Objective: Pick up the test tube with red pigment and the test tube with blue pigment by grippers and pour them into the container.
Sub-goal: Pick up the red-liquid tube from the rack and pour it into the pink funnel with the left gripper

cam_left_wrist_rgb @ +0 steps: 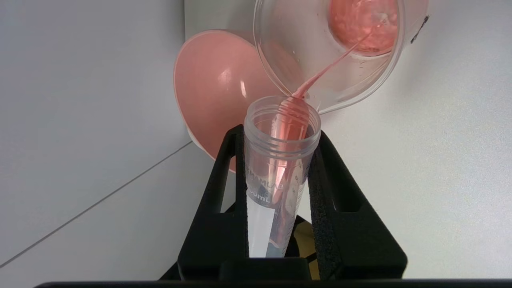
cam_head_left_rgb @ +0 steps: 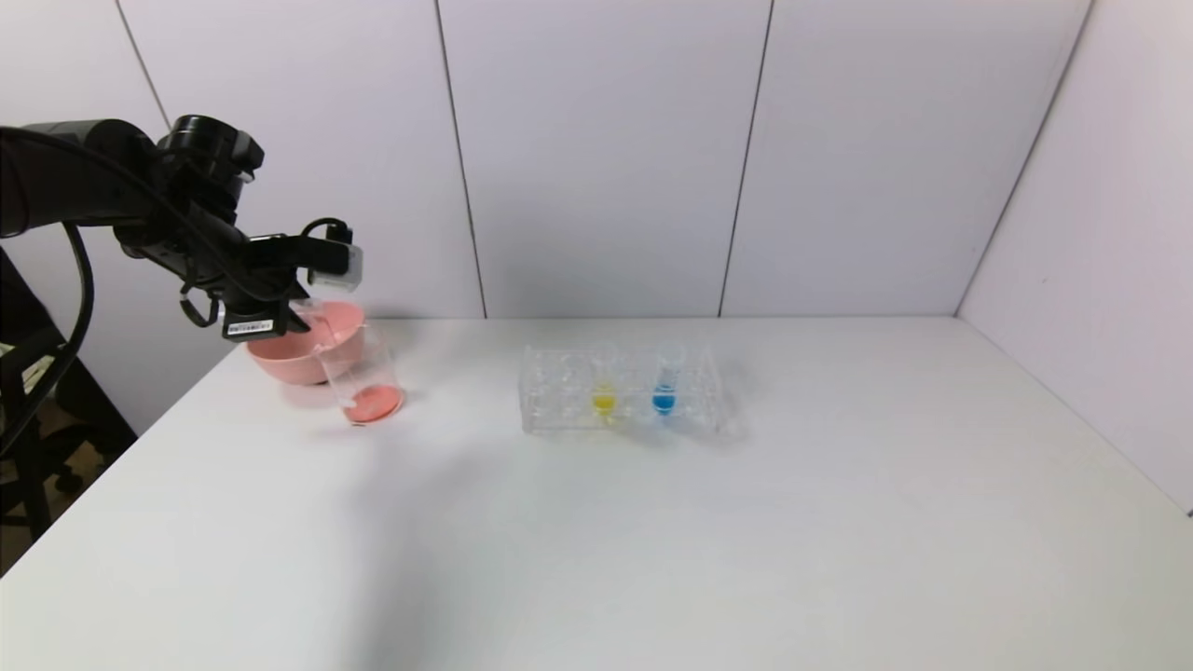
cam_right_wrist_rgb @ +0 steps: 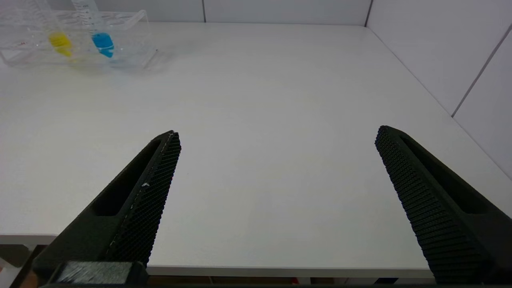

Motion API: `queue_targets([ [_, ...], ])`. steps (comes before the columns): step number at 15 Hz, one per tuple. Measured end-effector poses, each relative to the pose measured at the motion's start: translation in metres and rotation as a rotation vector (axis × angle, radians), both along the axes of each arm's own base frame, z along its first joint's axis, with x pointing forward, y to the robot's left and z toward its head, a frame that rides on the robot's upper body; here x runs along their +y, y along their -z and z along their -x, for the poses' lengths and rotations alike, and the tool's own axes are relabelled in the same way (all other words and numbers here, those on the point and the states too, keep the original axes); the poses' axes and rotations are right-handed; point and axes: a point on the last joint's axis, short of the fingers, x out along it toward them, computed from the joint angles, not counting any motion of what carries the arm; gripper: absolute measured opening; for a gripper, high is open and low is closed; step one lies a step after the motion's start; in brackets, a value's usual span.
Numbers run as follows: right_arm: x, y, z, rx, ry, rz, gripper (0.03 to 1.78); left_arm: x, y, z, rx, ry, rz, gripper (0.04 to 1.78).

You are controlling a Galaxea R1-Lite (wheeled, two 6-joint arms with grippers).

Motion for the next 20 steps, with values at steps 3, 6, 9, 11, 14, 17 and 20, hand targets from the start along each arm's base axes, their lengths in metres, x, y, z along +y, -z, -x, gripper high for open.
queue_targets([
  [3,0.0000,0.0000,0.0000,0.000,0.000,0.000,1.78,-0.0013,-0.0003,-0.0002,-0.003,0.003,0.000,0.46],
  [6,0.0000,0.0000,0.0000,0.000,0.000,0.000,1.77,-0.0022,-0.0002,-0.0003,-0.003,0.003,-0.002,0.46],
  [9,0.0000,0.0000,0.0000,0.000,0.000,0.000,1.78,-0.0041,-0.0001,-0.0003,0.001,-0.019,-0.036,0.46],
  [11,0.0000,0.0000,0.0000,0.000,0.000,0.000,1.77,-0.0059,0.0002,-0.0001,0.005,-0.022,-0.045,0.46],
  [14,0.0000,0.0000,0.0000,0.000,0.000,0.000,1.78,-0.0067,0.0005,0.0003,0.010,-0.031,-0.062,0.46],
  [17,0.0000,0.0000,0.0000,0.000,0.000,-0.001,1.78,-0.0081,0.0007,0.0002,0.011,-0.034,-0.071,0.46],
  [20,0.0000,0.0000,0.0000,0.000,0.000,-0.001,1.78,-0.0085,0.0008,0.0003,0.012,-0.034,-0.073,0.46],
])
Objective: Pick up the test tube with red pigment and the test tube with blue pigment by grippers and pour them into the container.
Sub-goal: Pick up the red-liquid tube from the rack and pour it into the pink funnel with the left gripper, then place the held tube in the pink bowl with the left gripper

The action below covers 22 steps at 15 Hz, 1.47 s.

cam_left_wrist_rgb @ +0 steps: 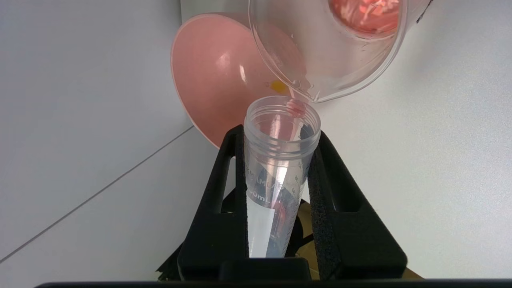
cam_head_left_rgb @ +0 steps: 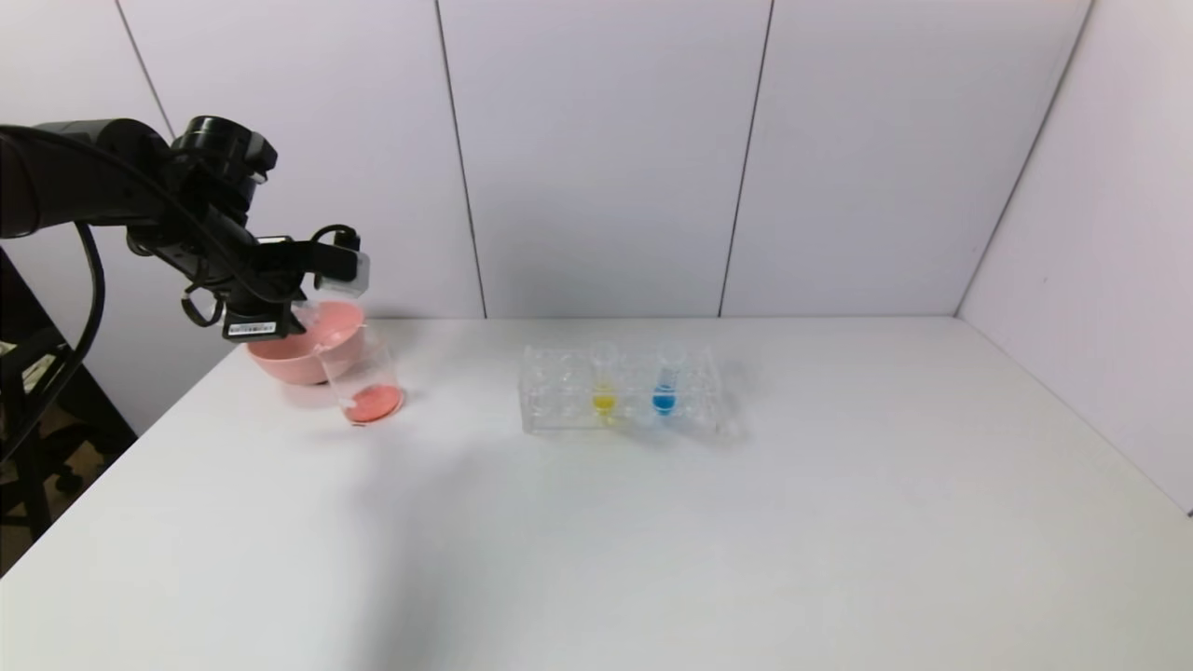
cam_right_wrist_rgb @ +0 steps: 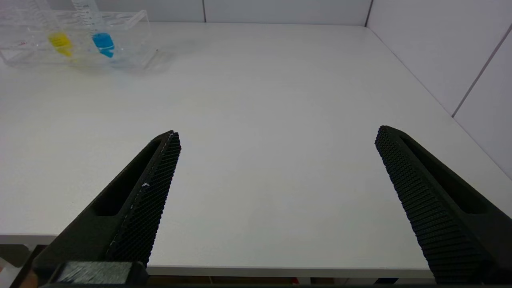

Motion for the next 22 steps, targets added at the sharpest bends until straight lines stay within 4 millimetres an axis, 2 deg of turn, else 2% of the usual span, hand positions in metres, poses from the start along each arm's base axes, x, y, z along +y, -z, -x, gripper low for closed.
queue_targets([
  [5,0.000,0.000,0.000,0.000,0.000,0.000,1.77,-0.001,-0.005,0.001,-0.027,-0.003,0.011,0.46],
  [10,0.000,0.000,0.000,0.000,0.000,0.000,1.77,-0.001,-0.030,0.000,-0.219,-0.131,0.164,0.46],
  [17,0.000,0.000,0.000,0.000,0.000,0.000,1.78,-0.003,-0.083,-0.008,-0.687,-0.388,0.778,0.46],
  [20,0.000,0.000,0.000,0.000,-0.001,0.000,1.77,-0.003,-0.088,-0.018,-0.814,-0.484,1.081,0.46],
  [22,0.000,0.000,0.000,0.000,0.000,0.000,1.77,0.003,-0.079,-0.026,-0.852,-0.585,1.100,0.46],
])
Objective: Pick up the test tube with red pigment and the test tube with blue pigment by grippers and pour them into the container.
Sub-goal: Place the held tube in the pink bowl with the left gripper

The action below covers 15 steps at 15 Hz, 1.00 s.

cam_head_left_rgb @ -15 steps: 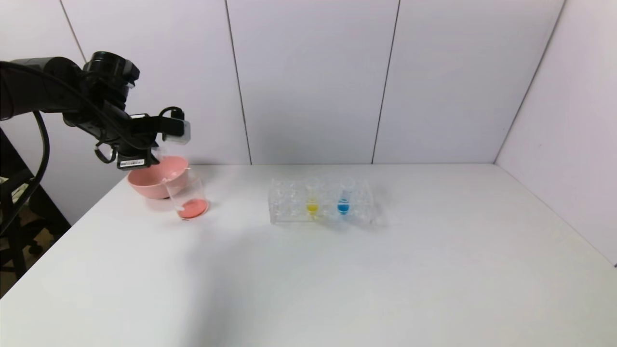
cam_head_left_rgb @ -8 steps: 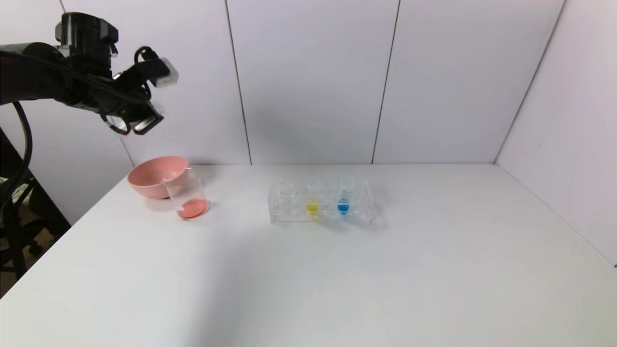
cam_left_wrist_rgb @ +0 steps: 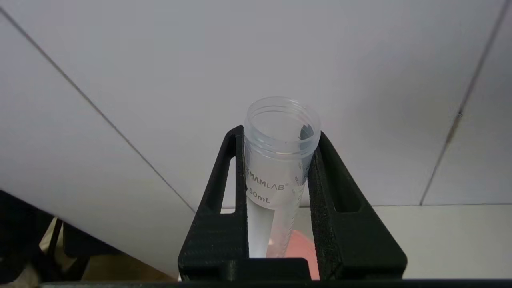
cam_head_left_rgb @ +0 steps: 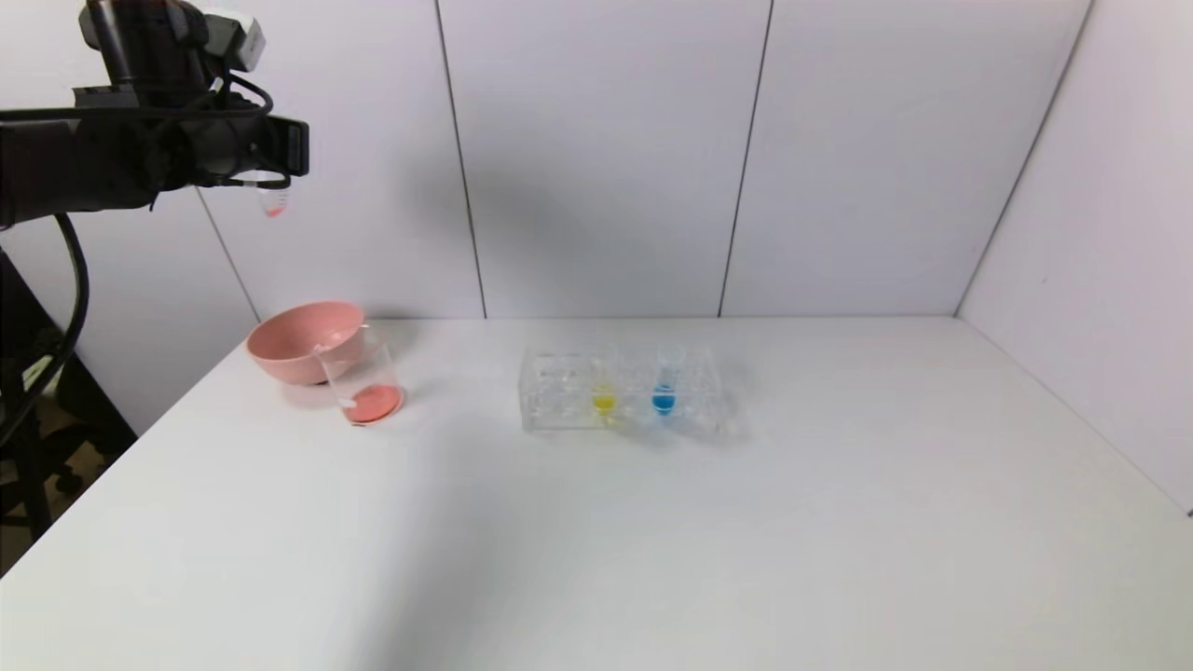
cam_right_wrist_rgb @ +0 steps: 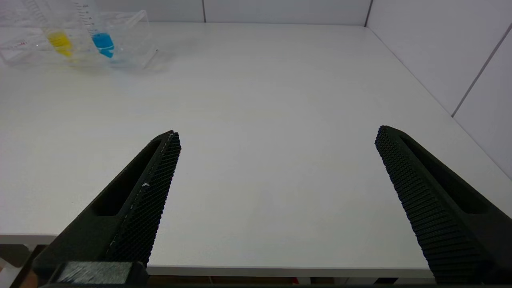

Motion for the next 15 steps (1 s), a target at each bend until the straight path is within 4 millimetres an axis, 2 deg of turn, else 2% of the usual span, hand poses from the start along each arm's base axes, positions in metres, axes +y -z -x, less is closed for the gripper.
queue_targets([
  [5,0.000,0.000,0.000,0.000,0.000,0.001,1.77,0.004,0.034,-0.026,0.019,-0.068,0.067,0.46],
  [9,0.000,0.000,0.000,0.000,0.000,0.000,1.77,0.007,0.068,-0.038,0.047,-0.083,0.172,0.46],
  [15,0.000,0.000,0.000,0.000,0.000,0.001,1.78,0.037,0.124,-0.047,0.102,-0.138,0.213,0.46],
])
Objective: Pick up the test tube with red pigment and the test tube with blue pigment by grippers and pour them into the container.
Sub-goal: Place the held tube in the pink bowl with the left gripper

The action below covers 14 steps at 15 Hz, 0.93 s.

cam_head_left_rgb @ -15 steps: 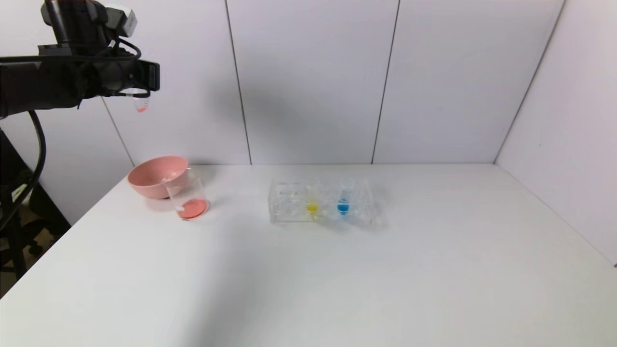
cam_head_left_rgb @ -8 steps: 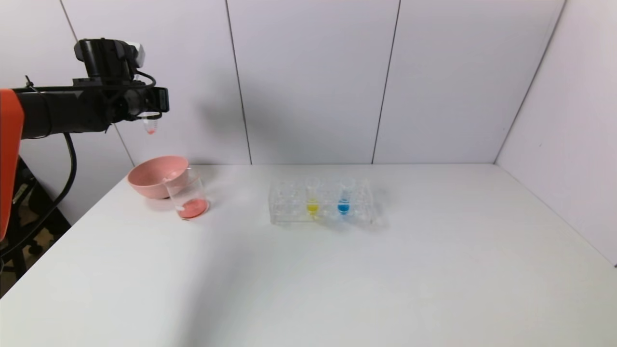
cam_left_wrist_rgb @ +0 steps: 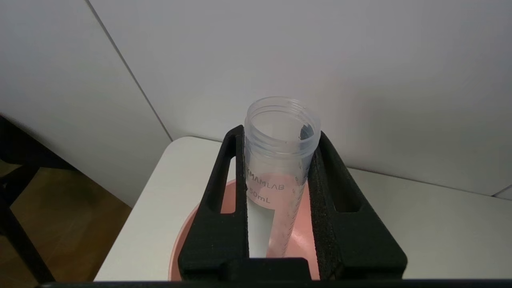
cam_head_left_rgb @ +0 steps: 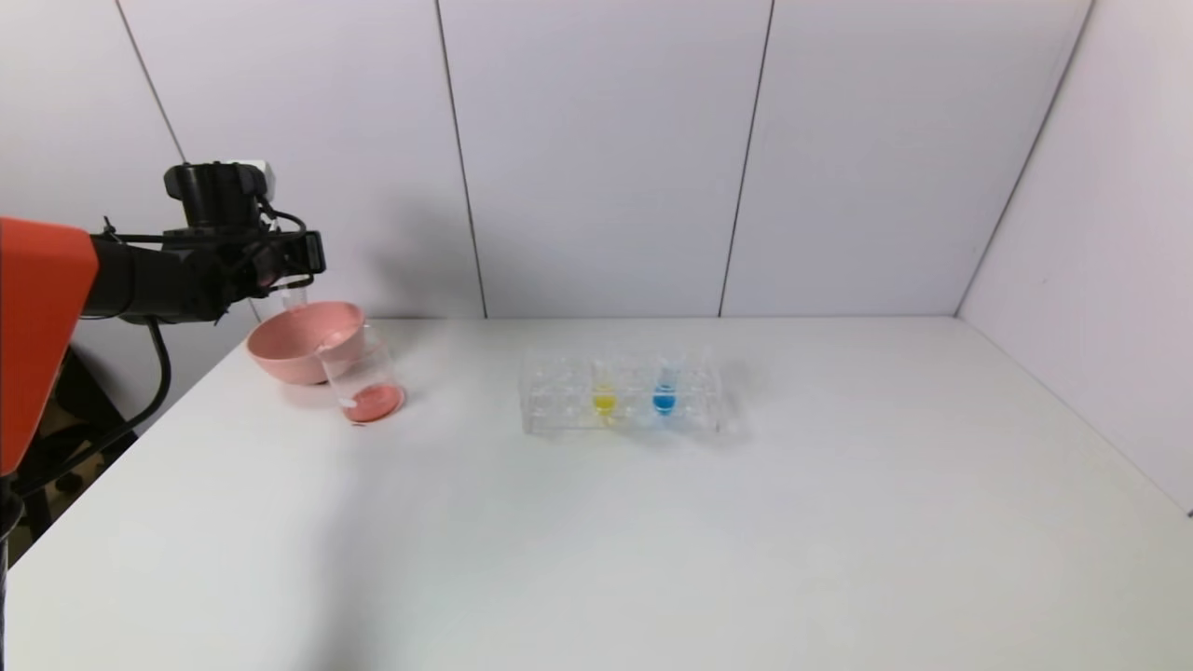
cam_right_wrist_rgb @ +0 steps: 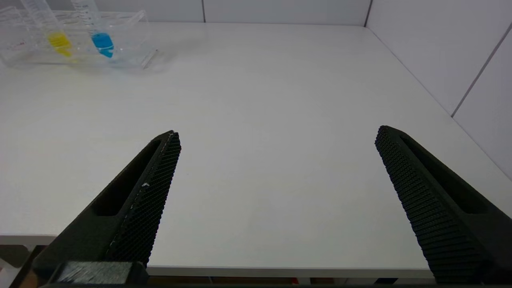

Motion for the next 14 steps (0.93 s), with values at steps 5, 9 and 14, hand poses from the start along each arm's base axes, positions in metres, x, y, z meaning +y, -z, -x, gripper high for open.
queue_targets([
  [5,0.000,0.000,0.000,0.000,0.000,0.000,1.77,0.009,0.039,-0.015,0.072,0.030,0.026,0.46],
  [9,0.000,0.000,0.000,0.000,0.000,0.000,1.78,0.015,0.052,-0.020,0.087,0.027,0.038,0.46],
  [14,0.000,0.000,0.000,0.000,0.000,0.000,1.78,0.024,0.062,-0.023,0.058,0.039,0.059,0.46],
])
